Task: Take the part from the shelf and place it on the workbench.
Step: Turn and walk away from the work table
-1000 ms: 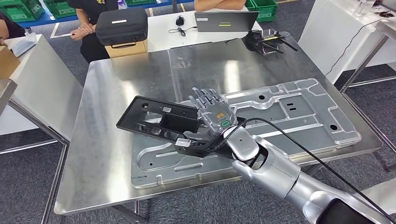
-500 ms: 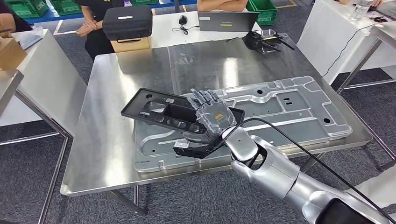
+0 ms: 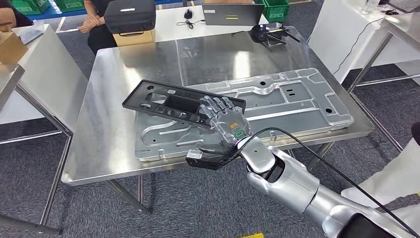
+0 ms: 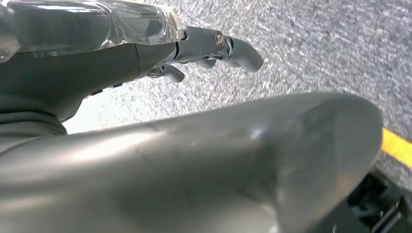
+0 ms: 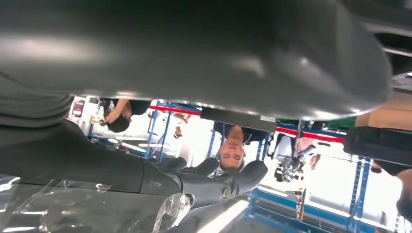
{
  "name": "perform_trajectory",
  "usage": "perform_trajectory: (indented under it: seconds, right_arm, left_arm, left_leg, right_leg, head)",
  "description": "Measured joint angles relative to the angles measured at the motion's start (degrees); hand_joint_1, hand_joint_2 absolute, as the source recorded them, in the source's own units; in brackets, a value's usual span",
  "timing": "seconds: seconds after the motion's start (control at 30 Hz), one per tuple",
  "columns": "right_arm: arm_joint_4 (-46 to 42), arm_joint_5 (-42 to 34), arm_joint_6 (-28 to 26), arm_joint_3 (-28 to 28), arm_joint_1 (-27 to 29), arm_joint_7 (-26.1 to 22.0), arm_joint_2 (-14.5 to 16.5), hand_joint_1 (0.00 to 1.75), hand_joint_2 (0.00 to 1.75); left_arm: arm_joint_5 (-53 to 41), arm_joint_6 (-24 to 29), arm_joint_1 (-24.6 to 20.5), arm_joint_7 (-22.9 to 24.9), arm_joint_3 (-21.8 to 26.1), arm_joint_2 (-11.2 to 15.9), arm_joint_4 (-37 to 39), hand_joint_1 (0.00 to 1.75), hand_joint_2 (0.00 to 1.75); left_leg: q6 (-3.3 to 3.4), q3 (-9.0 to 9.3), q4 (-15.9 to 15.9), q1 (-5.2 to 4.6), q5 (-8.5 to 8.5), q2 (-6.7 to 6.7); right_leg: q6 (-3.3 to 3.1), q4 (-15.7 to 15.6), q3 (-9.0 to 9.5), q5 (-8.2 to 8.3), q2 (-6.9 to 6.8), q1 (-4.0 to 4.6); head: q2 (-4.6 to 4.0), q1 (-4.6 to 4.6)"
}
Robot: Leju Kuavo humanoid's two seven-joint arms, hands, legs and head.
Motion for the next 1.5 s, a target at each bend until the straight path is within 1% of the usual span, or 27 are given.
perform_trajectory:
  seconds: [0.07,0.13,0.2,0.27,0.33,0.37,0.4,0.47,0.53,0.63,0.67,0.7,0.77,0.8,0.87,0.9,0.97,1.03,1.07,1.13,1.17,1.2,1.27,1.33,1.4,1.43,1.5]
  right_arm:
    - [0.0,-0.6,-0.2,0.0,0.3,-0.1,0.0,0.0,0.0]
    - [0.2,-1.8,-0.9,0.0,1.3,-0.5,0.0,0.0,0.0]
    - [0.6,-3.4,-2.2,0.0,3.4,-0.9,0.0,0.0,0.0]
    - [1.3,-4.7,-3.6,-0.1,5.7,-1.2,0.0,0.0,0.0]
    - [2.0,-5.8,-4.8,-0.3,7.5,-1.6,0.0,0.0,0.0]
    - [2.3,-6.6,-5.4,-0.4,8.3,-1.8,0.1,0.0,0.0]
    - [2.8,-7.6,-5.9,-0.5,9.3,-2.1,0.1,0.0,0.0]
    - [4.1,-10.4,-6.9,-0.8,11.7,-2.9,0.2,0.0,0.0]
    - [6.4,-14.3,-8.2,-1.3,14.9,-4.7,0.4,0.0,0.0]
    - [11.8,-20.3,-12.1,-2.3,19.9,-9.1,0.8,0.0,0.0]
    - [13.6,-21.4,-13.1,-2.5,21.3,-10.1,1.0,0.0,0.0]
    - [15.3,-22.4,-13.6,-2.8,22.4,-10.8,1.2,0.0,0.0]
    - [18.6,-25.8,-13.5,-3.6,24.3,-11.3,1.8,0.0,0.0]
    - [20.4,-28.2,-13.3,-4.2,25.1,-11.6,2.1,0.0,0.0]
    - [25.0,-34.1,-12.6,-5.6,26.8,-13.4,3.0,0.0,0.0]
    - [27.7,-37.5,-11.9,-6.4,27.9,-14.5,3.6,0.0,0.0]
    - [33.7,-44.4,-9.5,-8.0,30.4,-15.8,4.8,0.0,0.0]
    - [39.3,-50.5,-6.4,-9.8,33.3,-15.4,5.8,0.0,0.0]
    - [41.8,-53.2,-4.9,-10.9,34.6,-14.8,6.2,0.0,0.0]
    - [46.5,-57.6,-2.3,-13.3,37.0,-12.4,7.0,0.0,0.0]
    - [48.5,-59.4,-1.3,-14.5,37.9,-10.6,7.4,0.0,0.0]
    - [50.4,-61.2,-0.5,-15.7,38.6,-8.9,7.8,0.0,0.0]
    - [53.3,-63.8,0.1,-17.9,39.5,-6.9,8.6,0.0,0.0]
    - [55.5,-64.7,0.0,-19.9,39.8,-7.0,9.5,0.0,0.0]
    - [57.3,-64.3,-0.4,-21.3,39.9,-7.5,10.4,0.0,0.0]
    - [58.1,-63.9,-0.7,-21.8,40.0,-7.9,10.9,0.0,0.0]
    - [59.6,-63.4,-1.1,-22.7,40.0,-8.8,11.6,0.0,0.0]
  left_arm:
    - [0.0,-0.1,0.0,0.0,0.0,0.0,0.0,0.0,0.0]
    - [0.0,-0.1,-0.1,0.0,0.0,0.0,0.0,0.0,0.0]
    - [-0.1,-0.1,-0.1,0.0,0.0,0.0,0.0,0.0,0.0]
    - [-0.2,-0.1,0.0,0.1,0.0,-0.1,0.0,0.0,0.0]
    - [-0.2,-0.1,-0.2,0.2,0.0,0.0,0.0,0.0,0.0]
    - [-0.2,0.0,-0.2,0.2,0.0,0.0,0.0,0.0,0.0]
    - [-0.2,0.1,-0.2,0.2,0.0,0.0,0.0,0.0,0.0]
    - [0.0,0.3,0.0,0.2,0.0,-0.1,0.0,0.0,0.0]
    - [0.2,0.8,0.1,0.1,0.1,-0.3,0.0,0.0,0.0]
    - [0.6,1.5,0.5,-0.2,0.5,-0.6,0.0,0.0,0.0]
    - [0.7,1.6,0.7,-0.2,0.7,-0.7,0.0,0.0,0.0]
    - [0.7,1.7,0.8,-0.2,0.9,-0.8,0.0,0.0,0.0]
    - [0.9,2.0,1.0,-0.4,1.1,-0.9,0.0,0.0,0.0]
    - [0.9,2.2,1.0,-0.5,1.2,-0.9,0.0,0.0,0.0]
    - [1.0,2.7,1.2,-0.7,1.4,-0.9,0.0,0.0,0.0]
    - [1.0,2.9,1.3,-0.7,1.5,-0.9,0.0,0.0,0.0]
    - [0.9,3.2,1.6,-0.6,1.5,-0.9,0.0,0.0,0.0]
    - [0.9,3.5,1.9,-0.5,1.5,-0.8,0.0,0.0,0.0]
    - [0.9,3.6,2.1,-0.5,1.5,-0.8,0.0,0.0,0.0]
    - [0.9,4.0,2.2,-0.4,1.5,-0.9,0.0,0.0,0.0]
    - [0.9,4.2,2.2,-0.4,1.6,-0.9,0.0,0.0,0.0]
    - [1.0,4.4,2.2,-0.4,1.6,-0.9,0.0,0.0,0.0]
    - [1.4,4.7,2.1,-0.5,1.9,-0.8,0.0,0.0,0.0]
    - [1.7,5.0,2.0,-0.6,2.3,-0.7,0.0,0.0,0.0]
    - [1.7,5.1,1.6,-0.6,2.5,-0.6,0.0,0.0,0.0]
    - [1.7,5.1,1.5,-0.6,2.6,-0.6,0.0,0.0,0.0]
    - [1.7,5.2,1.6,-0.4,2.7,-0.5,0.0,0.0,0.0]
  left_leg:
    - [-0.47,-1.59,4.7,0.18,-4.54,0.02]
    - [-0.72,-3.5,12.5,0.18,-9.73,0.02]
    - [-0.55,-3.17,16.5,0.1,-10.84,0.02]
    - [0.2,1.02,12.4,-0.22,-8.57,0.01]
    - [1.31,7.09,3.8,-0.82,-7.68,0.02]
    - [1.67,9.06,0.6,-1.12,-7.75,0.01]
    - [1.9,10.11,-1.3,-1.37,-8.0,-0.02]
    - [2.14,9.99,-2.3,-1.38,-7.01,-0.07]
    - [2.66,9.38,-3.4,-1.06,-5.31,-0.12]
    - [3.24,7.2,-3.8,-1.02,-2.98,-0.22]
    - [3.24,6.36,-3.8,-1.07,-2.36,-0.22]
    - [3.2,5.5,-3.7,-1.12,-1.72,-0.18]
    - [2.95,3.79,-3.6,-1.13,-0.49,-0.1]
    - [2.74,3.06,-3.4,-1.13,0.06,-0.1]
    - [2.2,2.06,-2.8,-1.27,0.94,-0.15]
    - [1.9,1.9,-2.6,-1.33,1.32,-0.16]
    - [1.29,1.81,-2.6,-1.27,2.12,-0.24]
    - [0.54,1.01,-1.2,-0.99,0.2,-0.29]
    - [0.12,0.15,1.1,-0.8,-2.43,-0.28]
    - [-0.62,-1.8,8.9,-0.47,-8.76,-0.24]
    - [-0.83,-2.34,12.7,-0.36,-10.65,-0.24]
    - [-0.91,-2.15,15.0,-0.32,-11.05,-0.24]
    - [-0.71,0.92,14.0,-0.35,-8.4,-0.23]
    - [-0.06,7.55,5.8,-0.67,-6.56,0.57]
    - [0.89,13.03,-2.6,-1.23,-7.92,1.57]
    - [1.33,14.14,-4.8,-1.47,-8.63,1.77]
    - [2.16,13.79,-5.5,-1.54,-8.16,1.27]
  right_leg:
    - [-1.08,0.0,-1.2,1.12,-0.12,-0.01]
    - [-1.5,0.0,-2.69,2.28,-0.14,0.18]
    - [-1.57,0.0,-4.16,3.41,-0.18,0.44]
    - [-1.51,0.0,-5.46,4.47,-0.21,0.66]
    - [-1.24,0.0,-6.37,5.51,-0.23,0.75]
    - [-0.98,-0.2,-6.56,6.03,-0.26,0.74]
    - [-0.63,-0.4,-6.61,6.56,-0.3,0.67]
    - [0.14,-1.0,-6.51,7.49,-0.35,0.57]
    - [0.72,0.1,-7.2,5.58,-0.28,0.61]
    - [1.16,9.5,-9.86,-2.82,-0.19,0.58]
    - [1.29,12.9,-10.41,-4.16,-0.2,0.55]
    - [1.39,14.9,-10.28,-4.05,-0.2,0.55]
    - [1.49,13.2,-7.09,-1.2,-0.22,0.49]
    - [1.48,9.5,-3.91,-0.21,-0.23,0.45]
    - [1.06,0.9,2.5,-0.85,-0.21,0.6]
    - [0.7,-1.7,4.26,-1.6,-0.19,0.75]
    - [-0.36,-2.8,4.59,-1.61,-0.36,0.94]
    - [-1.41,-2.8,3.72,-0.58,-0.79,0.86]
    - [-1.85,-2.8,2.99,0.09,-1.01,0.76]
    - [-2.2,-2.8,1.24,1.44,-1.16,0.78]
    - [-2.2,-2.7,0.29,2.11,-1.17,0.8]
    - [-2.14,-2.7,-0.64,2.72,-1.14,0.81]
    - [-1.94,-2.7,-2.3,3.85,-1.08,0.82]
    - [-1.61,-2.7,-3.36,4.86,-1.13,0.9]
    - [-1.04,-2.7,-3.68,5.69,-1.57,1.0]
    - [-0.67,-2.7,-3.67,6.02,-1.92,0.97]
    - [0.04,-2.6,-3.78,6.28,-2.36,0.74]
  head:
    - [0.0,-0.04]
    - [0.01,-0.07]
    - [0.01,-0.08]
    - [0.01,-0.08]
    - [0.01,-0.05]
    - [0.01,-0.03]
    - [0.01,-0.03]
    - [0.0,-0.04]
    - [-0.01,0.02]
    - [-0.01,0.16]
    - [0.0,0.17]
    - [0.0,0.16]
    - [0.01,0.16]
    - [0.01,0.16]
    - [0.0,0.14]
    - [0.0,0.09]
    - [0.0,0.02]
    - [0.0,-0.01]
    - [0.0,-0.03]
    - [0.0,-0.08]
    - [0.01,-0.09]
    - [0.01,-0.1]
    - [0.01,-0.12]
    - [0.01,-0.12]
    - [0.01,-0.11]
    - [0.01,-0.11]
    - [0.0,-0.1]
